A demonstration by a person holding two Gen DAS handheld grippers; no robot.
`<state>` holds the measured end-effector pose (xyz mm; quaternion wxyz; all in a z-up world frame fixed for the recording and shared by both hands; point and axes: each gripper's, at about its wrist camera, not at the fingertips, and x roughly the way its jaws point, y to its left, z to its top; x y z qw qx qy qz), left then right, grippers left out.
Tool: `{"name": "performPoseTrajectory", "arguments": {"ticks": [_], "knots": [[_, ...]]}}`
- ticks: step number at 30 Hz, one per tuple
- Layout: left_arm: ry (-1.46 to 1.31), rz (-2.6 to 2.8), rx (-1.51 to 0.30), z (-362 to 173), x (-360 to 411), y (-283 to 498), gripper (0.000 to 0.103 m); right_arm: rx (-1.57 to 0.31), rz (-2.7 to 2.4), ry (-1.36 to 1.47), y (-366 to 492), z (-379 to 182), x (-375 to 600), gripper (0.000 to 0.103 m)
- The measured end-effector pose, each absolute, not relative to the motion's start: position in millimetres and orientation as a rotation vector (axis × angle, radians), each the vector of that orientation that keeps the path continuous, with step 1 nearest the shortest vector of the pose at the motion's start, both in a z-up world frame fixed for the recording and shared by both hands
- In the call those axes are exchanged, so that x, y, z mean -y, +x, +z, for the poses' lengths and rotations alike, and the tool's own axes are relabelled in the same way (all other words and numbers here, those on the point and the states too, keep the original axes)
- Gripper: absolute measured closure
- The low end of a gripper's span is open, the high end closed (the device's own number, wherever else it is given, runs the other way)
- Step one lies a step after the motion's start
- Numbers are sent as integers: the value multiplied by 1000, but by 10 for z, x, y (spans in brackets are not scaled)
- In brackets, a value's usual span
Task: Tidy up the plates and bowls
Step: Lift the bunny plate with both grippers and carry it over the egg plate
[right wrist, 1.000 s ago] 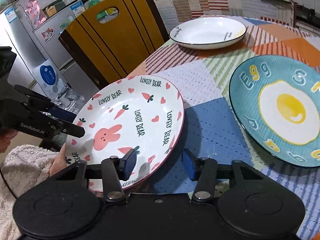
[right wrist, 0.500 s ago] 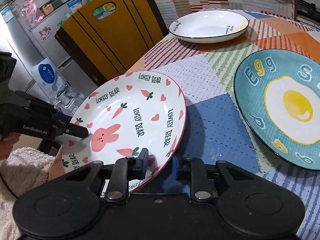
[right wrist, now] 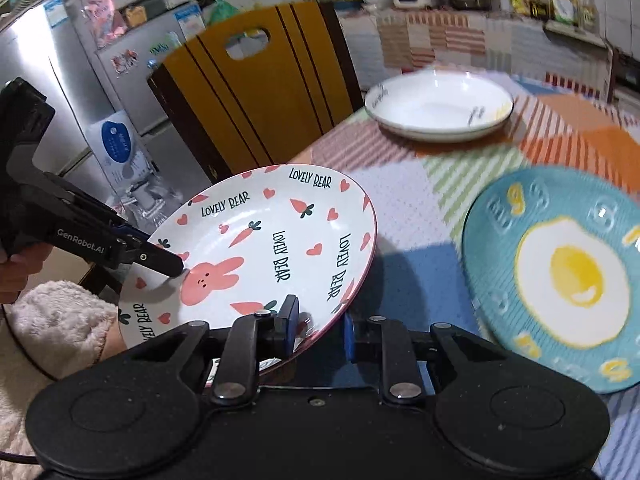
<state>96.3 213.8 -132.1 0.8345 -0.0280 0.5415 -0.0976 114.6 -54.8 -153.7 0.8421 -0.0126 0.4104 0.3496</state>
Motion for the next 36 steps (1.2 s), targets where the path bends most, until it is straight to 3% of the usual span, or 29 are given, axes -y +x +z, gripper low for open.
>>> {"name": "performPoseTrajectory", "arguments": {"ticks": [15, 36], "knots": [[-65, -313, -1055, -917, -1377, 1423, 73, -748, 666, -41, 1392, -947, 1323, 78], [14, -435, -1172, -1341, -342, 2136, 73, -851, 483, 52, 1719, -1314, 2274, 78]]}}
